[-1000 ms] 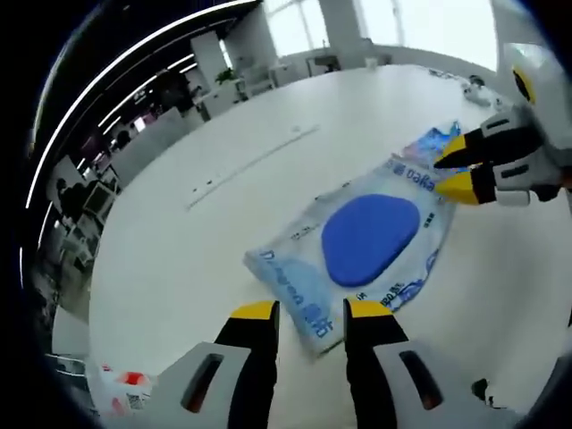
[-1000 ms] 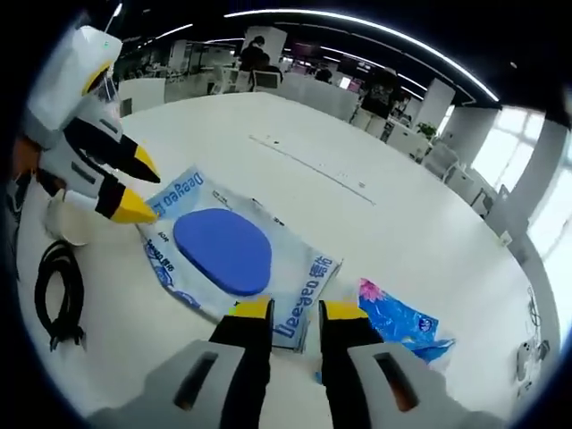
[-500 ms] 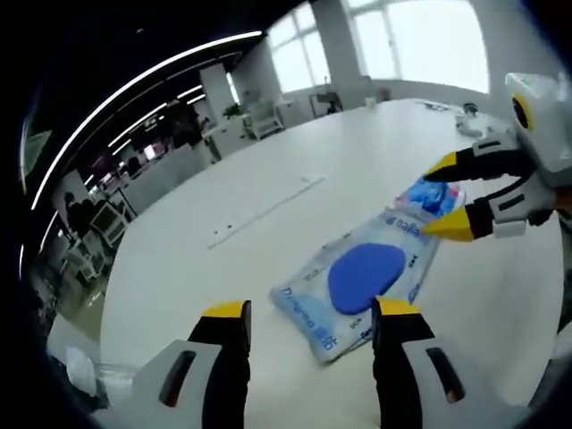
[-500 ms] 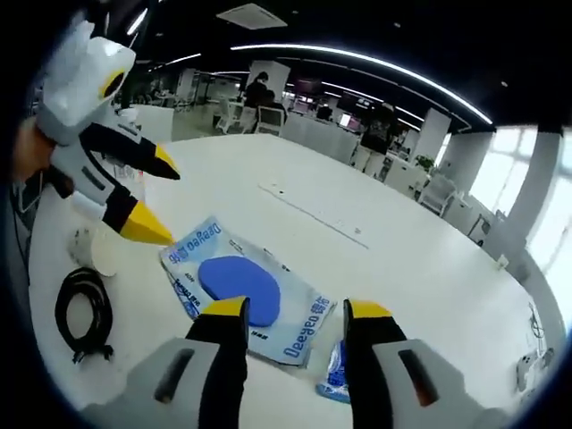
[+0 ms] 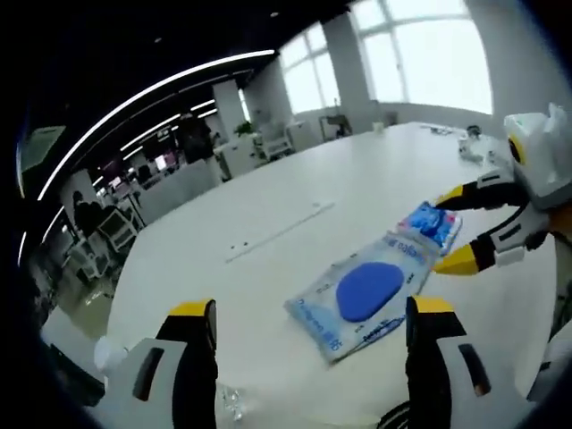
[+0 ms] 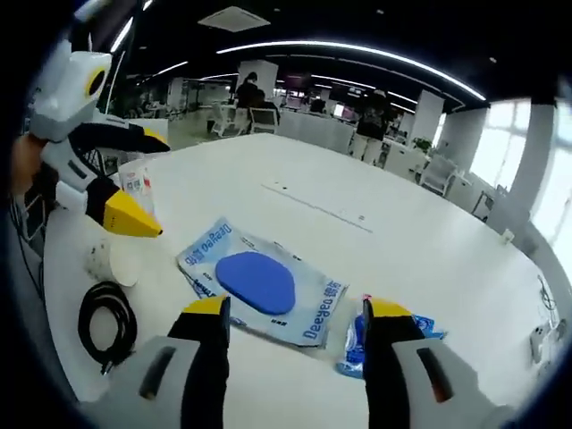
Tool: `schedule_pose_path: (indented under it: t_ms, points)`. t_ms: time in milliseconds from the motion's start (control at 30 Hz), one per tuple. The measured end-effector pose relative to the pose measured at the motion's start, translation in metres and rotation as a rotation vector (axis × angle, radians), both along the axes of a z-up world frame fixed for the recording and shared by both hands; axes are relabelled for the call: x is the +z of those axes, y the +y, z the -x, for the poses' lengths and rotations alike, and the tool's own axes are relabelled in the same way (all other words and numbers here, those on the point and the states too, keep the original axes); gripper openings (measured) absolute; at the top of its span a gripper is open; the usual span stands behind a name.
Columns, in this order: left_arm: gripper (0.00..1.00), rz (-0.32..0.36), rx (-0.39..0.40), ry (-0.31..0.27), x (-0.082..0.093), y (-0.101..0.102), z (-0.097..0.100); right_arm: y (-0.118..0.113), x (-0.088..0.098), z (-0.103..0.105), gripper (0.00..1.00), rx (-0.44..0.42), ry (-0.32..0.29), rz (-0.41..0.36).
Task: Arrange the tabletop items into an orderly group along one side of the table until the central work area is clear of visible clutter.
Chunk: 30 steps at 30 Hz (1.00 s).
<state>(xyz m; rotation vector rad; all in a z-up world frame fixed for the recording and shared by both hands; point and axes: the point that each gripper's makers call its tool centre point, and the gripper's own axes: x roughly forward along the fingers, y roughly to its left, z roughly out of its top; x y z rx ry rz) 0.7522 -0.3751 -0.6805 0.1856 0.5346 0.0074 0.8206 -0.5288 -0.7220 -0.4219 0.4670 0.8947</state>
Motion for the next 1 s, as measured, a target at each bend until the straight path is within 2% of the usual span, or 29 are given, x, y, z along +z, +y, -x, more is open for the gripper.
schedule_pose_path:
  t_ms: [200,367,567,800,1000]
  points:
    - [0.89,0.0,0.007,-0.022,0.009,0.005,0.01,-0.004,0.005,0.003,0.61,-0.016,0.0,-0.01]
    - [0.89,-0.007,0.008,-0.015,0.009,0.01,0.015,-0.004,0.005,0.005,0.6,-0.02,0.009,-0.013]
    - [0.88,-0.014,0.01,-0.035,0.019,0.016,0.018,-0.002,0.009,0.008,0.6,-0.02,0.004,-0.019]
    - [0.87,-0.024,0.014,-0.024,0.016,0.022,0.033,-0.003,0.005,0.013,0.58,-0.029,0.038,-0.033]
    - [0.86,-0.026,0.039,-0.003,0.006,0.03,0.049,-0.001,-0.003,0.023,0.56,-0.017,0.064,-0.026]
